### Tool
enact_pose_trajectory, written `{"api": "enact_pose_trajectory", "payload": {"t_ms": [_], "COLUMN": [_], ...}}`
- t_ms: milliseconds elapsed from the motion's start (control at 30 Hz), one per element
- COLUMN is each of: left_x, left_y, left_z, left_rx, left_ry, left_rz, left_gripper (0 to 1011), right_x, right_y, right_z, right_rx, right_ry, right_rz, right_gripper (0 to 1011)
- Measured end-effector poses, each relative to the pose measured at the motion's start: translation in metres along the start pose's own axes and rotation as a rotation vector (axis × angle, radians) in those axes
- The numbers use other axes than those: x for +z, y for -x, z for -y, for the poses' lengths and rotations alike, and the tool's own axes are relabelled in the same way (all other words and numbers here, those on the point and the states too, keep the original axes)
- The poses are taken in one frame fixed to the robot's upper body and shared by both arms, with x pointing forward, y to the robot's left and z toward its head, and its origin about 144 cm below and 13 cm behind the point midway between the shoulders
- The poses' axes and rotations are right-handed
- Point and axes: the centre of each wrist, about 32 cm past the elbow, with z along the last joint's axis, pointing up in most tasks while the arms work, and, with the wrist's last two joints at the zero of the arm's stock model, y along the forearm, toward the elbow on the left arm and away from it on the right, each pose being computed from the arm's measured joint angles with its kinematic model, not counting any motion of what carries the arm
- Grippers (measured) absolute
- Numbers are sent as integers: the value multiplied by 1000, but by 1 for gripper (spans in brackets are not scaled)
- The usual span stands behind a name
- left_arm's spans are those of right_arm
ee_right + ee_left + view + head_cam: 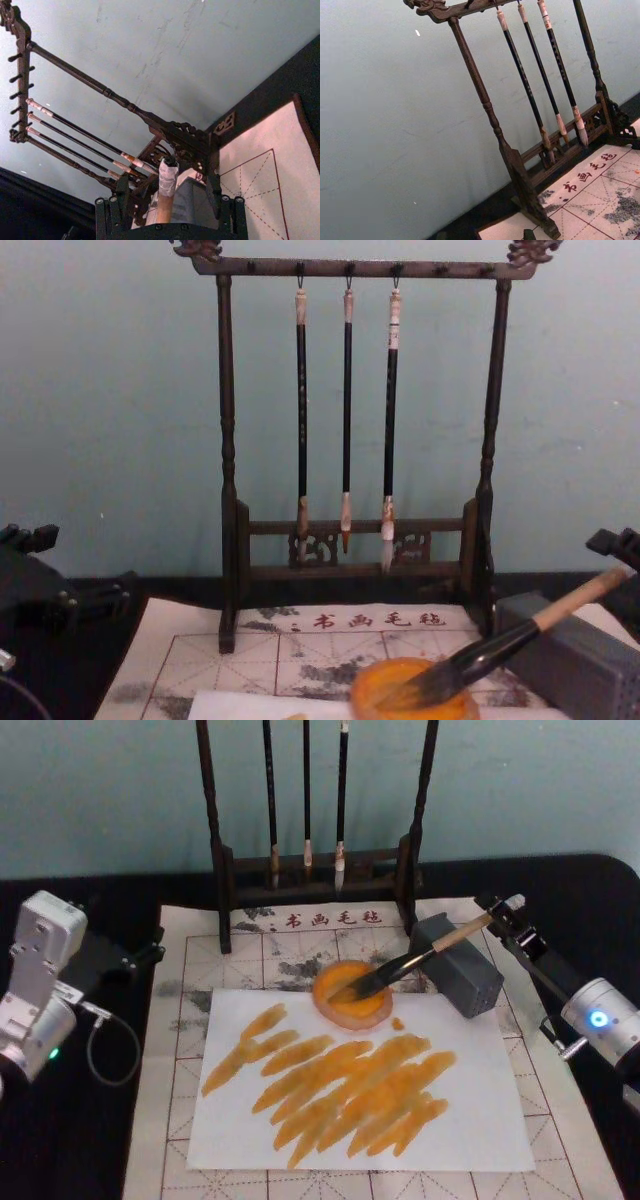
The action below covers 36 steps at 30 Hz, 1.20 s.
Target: Pick up the brush from the inkstone, write on the paper, then place the brush back to its original position.
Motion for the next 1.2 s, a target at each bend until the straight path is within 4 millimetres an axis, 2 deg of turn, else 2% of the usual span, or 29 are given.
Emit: {"api": "enact_pose_trajectory", "payload": {"t_ms": [200,433,500,533,600,667,833,867,967,1067,1100,1200], "left_x": [0,0,0,0,0,0,0,0,0,0,0,0], "left_y": [0,0,0,0,0,0,0,0,0,0,0,0], "left_z": [0,0,0,0,0,0,0,0,0,0,0,0], "left_rx": [0,0,0,0,0,0,0,0,0,0,0,0], "left_ry": [0,0,0,0,0,0,0,0,0,0,0,0], "left_rz": [0,0,0,0,0,0,0,0,0,0,0,0], "left_gripper": [1001,1001,1001,1001,1001,1001,1001,1001,1001,1001,1001,1001], "right_x": [0,0,0,0,0,0,0,0,0,0,0,0], "right_y": [0,0,0,0,0,0,0,0,0,0,0,0], "right_z": [0,0,0,0,0,0,0,0,0,0,0,0], "right_rx": [0,0,0,0,0,0,0,0,0,0,1,1], "right_ry": [0,0,0,0,0,0,0,0,0,0,0,0], "right_rz": [1,1,2,2,2,2,2,2,2,2,1,1], "right_gripper": [1000,863,815,756,738,639,496,435,339,283,203,183]}}
